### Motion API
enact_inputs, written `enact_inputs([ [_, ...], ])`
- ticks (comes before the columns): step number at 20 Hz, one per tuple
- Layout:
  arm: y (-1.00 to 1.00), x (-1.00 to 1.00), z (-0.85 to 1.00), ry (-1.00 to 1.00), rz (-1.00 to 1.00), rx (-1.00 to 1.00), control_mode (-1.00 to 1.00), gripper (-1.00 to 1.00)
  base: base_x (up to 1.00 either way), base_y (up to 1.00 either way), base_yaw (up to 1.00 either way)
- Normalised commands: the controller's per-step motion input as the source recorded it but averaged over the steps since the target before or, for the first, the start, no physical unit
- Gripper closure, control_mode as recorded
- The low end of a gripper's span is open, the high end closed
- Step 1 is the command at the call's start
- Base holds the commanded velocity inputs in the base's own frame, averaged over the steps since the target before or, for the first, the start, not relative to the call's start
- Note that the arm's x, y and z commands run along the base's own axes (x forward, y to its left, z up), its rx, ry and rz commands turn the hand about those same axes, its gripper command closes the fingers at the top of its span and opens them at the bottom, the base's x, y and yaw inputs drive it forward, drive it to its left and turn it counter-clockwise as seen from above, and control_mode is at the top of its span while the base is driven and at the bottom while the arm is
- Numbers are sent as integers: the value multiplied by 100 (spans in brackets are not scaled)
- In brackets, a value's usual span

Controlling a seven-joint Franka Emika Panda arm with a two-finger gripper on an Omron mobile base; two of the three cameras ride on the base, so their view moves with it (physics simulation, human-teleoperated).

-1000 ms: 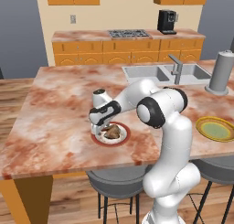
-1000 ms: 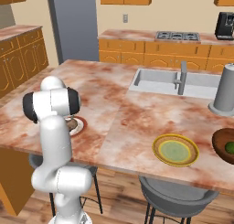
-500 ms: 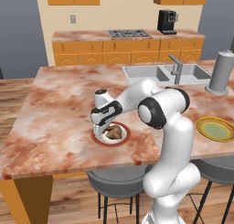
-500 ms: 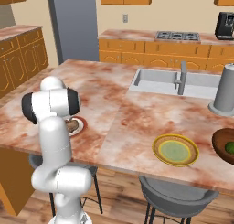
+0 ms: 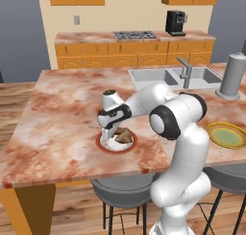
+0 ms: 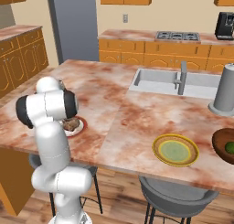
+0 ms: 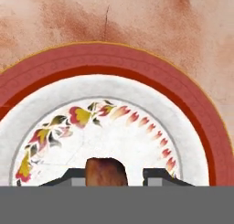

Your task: Pick the chicken drumstick and lime from their plates and place them in the bowl. Then put the bowl in the fridge.

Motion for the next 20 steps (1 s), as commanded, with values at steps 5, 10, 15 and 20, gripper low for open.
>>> enact_inputs([
  [5, -20, -37, 50, 4, 7, 0, -100, 100, 0, 0, 0],
  [10, -37, -41, 43, 2, 10, 0, -100, 100, 0, 0, 0],
  [15, -47, -40, 35, -1, 10, 0, -100, 100, 0, 0, 0],
  [20, -53, -38, 32, -7, 9, 0, -100, 100, 0, 0, 0],
])
